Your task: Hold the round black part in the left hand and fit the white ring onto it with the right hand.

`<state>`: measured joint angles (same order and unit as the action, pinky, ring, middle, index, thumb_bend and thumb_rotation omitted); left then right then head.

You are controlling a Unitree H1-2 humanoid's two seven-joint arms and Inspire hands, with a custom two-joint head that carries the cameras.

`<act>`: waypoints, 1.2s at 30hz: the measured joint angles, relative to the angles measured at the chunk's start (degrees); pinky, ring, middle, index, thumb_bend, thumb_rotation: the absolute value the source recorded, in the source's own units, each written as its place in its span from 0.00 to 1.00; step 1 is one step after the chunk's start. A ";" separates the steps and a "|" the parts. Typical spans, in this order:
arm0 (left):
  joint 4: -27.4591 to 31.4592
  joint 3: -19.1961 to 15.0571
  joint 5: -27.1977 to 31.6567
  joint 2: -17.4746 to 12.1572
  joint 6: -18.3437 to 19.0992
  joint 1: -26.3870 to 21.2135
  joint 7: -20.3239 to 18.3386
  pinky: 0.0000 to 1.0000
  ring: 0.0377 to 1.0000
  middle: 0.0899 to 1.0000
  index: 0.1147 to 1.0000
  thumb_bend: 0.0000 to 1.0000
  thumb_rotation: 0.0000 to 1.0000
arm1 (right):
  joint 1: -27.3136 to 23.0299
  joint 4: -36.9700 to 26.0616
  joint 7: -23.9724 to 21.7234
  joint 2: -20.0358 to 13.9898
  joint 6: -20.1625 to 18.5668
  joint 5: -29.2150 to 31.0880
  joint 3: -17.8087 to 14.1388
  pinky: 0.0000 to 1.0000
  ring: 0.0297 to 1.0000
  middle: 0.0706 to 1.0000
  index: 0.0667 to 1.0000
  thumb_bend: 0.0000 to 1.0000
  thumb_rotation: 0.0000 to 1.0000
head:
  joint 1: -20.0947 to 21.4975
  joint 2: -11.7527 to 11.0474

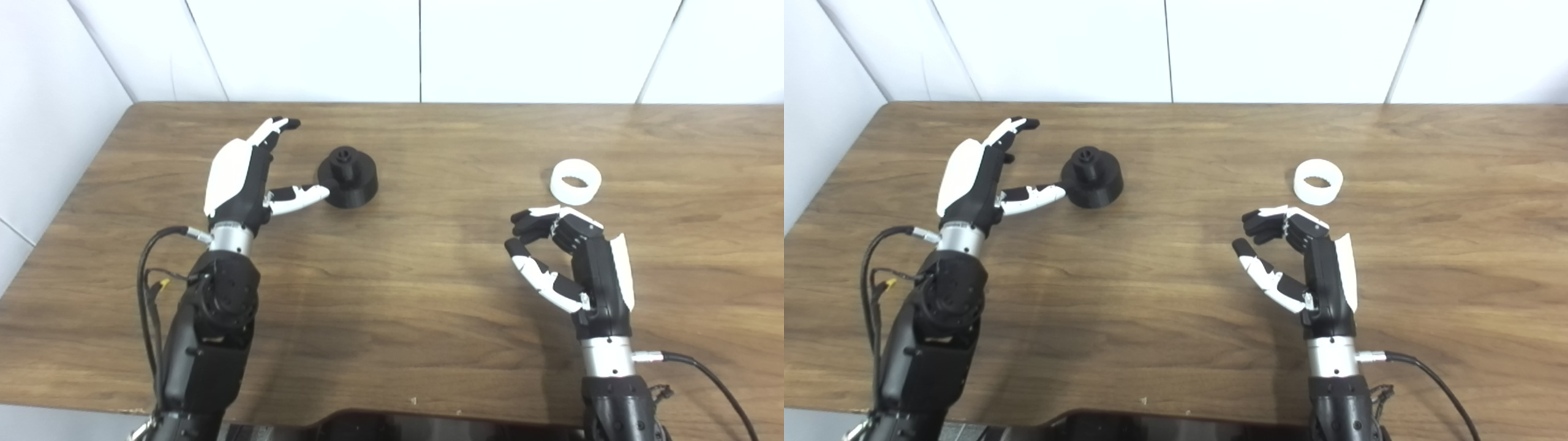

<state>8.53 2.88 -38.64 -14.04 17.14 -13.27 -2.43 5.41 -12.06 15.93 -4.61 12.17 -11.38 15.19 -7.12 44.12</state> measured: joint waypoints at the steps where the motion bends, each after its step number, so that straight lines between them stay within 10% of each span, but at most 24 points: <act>1: -0.28 0.26 -0.41 -0.26 0.01 -0.35 0.01 0.84 0.97 0.97 0.84 0.86 0.41 | 0.01 0.10 0.00 0.00 0.00 -0.01 0.00 0.48 0.53 0.56 0.46 0.49 0.16 | 0.00 0.00; 9: -8.22 3.67 -2.09 -3.09 0.33 -4.51 -1.17 0.90 1.00 1.00 0.87 1.00 0.50 | 0.09 0.13 0.04 -0.01 0.05 -0.12 0.01 0.48 0.53 0.56 0.46 0.49 0.16 | 0.44 0.09; 36: -14.01 9.84 -2.43 -3.91 2.34 -7.08 -7.16 0.99 1.00 1.00 0.86 1.00 0.52 | 0.15 0.13 0.07 -0.01 0.05 -0.24 0.02 0.48 0.54 0.56 0.46 0.49 0.16 | 0.62 0.35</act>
<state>-5.49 12.71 -41.08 -17.95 19.48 -20.35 -9.59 5.56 -11.94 16.00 -4.61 12.21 -11.62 15.22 -6.50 44.47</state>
